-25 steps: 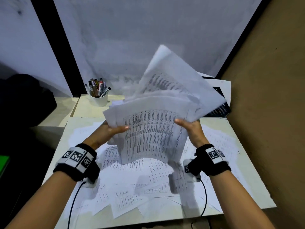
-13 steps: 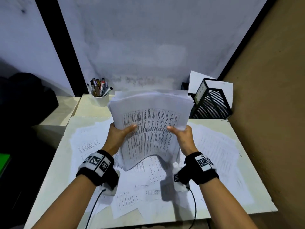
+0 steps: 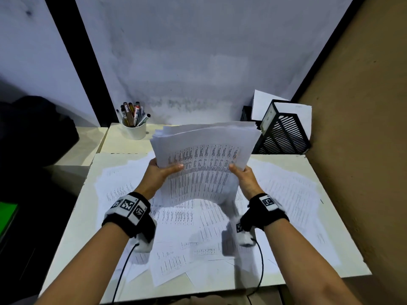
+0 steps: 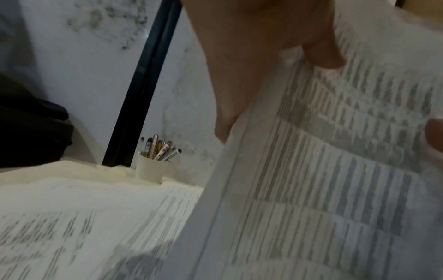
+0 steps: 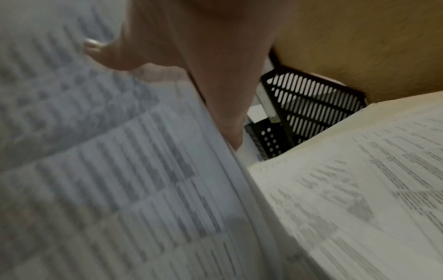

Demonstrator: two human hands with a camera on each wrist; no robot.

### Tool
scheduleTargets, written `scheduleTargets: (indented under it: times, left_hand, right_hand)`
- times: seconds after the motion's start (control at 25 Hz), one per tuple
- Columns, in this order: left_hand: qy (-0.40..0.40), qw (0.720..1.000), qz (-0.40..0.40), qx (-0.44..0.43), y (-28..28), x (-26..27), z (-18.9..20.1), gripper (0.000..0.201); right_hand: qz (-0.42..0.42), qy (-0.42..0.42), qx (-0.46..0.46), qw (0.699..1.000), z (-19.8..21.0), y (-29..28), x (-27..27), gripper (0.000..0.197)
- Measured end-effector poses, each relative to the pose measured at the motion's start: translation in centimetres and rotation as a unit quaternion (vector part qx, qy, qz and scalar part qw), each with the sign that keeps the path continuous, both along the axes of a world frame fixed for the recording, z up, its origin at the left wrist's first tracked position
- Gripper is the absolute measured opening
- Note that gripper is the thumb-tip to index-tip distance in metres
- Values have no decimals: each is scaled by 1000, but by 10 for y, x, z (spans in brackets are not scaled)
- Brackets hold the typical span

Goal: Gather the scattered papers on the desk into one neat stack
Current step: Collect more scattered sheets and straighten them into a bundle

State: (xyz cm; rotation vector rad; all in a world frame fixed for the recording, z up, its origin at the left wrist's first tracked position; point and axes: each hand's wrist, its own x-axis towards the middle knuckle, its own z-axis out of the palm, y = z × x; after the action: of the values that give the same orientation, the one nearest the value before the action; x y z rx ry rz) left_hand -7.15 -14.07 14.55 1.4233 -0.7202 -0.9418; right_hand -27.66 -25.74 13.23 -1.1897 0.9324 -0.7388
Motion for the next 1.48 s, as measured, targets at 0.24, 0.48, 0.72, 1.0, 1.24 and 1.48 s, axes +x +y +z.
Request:
scheduleTargets:
  times: [0.24, 0.48, 0.72, 1.0, 1.24, 1.48]
  left_hand:
    - [27, 998, 58, 14, 8, -7, -8, 18]
    - [8, 998, 39, -39, 5, -8, 31, 63]
    - [-92, 965, 201, -144, -18, -17, 74, 36]
    - [-59, 954, 271, -116, -29, -18, 79, 25]
    - [-52, 989, 114, -74, -7, -11, 34, 46]
    - [-15, 998, 39, 57, 17, 2, -8, 43]
  right_hand:
    - [-1, 20, -2, 1000, -1, 13, 8, 51]
    - [-113, -88, -80, 986, 60, 11, 19, 49]
    - [-218, -90, -109, 966, 87, 9, 42, 38]
    - [-194, -67, -109, 973, 81, -8, 34, 22]
    - [14, 50, -79, 996, 35, -15, 11, 22]
    - [62, 91, -43, 993, 7, 4, 5, 31]
